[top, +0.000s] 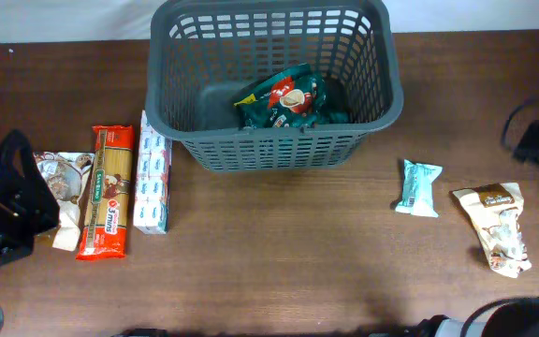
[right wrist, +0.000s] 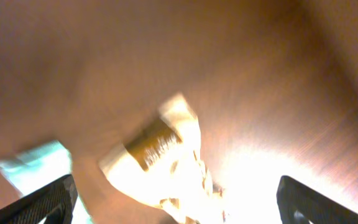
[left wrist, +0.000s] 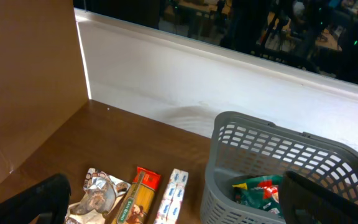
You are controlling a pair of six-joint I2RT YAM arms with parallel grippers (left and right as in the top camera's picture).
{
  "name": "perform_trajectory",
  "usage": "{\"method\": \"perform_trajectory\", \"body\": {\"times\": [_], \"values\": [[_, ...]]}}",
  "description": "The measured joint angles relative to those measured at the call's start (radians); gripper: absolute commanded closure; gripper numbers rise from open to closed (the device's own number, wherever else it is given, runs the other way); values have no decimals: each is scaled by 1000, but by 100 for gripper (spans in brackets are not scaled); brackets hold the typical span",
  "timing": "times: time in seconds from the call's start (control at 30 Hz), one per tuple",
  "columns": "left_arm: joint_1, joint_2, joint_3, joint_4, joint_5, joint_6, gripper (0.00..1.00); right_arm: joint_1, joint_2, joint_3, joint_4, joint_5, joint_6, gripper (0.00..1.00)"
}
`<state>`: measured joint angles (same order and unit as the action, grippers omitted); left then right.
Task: Pack container
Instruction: 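Move the right gripper to the brown Pantry bag and grasp it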
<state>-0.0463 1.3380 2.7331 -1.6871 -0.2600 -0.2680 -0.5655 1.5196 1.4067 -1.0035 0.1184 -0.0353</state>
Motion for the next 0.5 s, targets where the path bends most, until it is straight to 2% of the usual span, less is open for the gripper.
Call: {"method": "perform_trajectory", "body": {"times": [0.23,0.5], "values": [[0,0,0,0,0,0,1,-37,3,-211,48,-12,-181,0],[0,0,0,0,0,0,1,-59,70,-261,72,39,-283,1]]}}
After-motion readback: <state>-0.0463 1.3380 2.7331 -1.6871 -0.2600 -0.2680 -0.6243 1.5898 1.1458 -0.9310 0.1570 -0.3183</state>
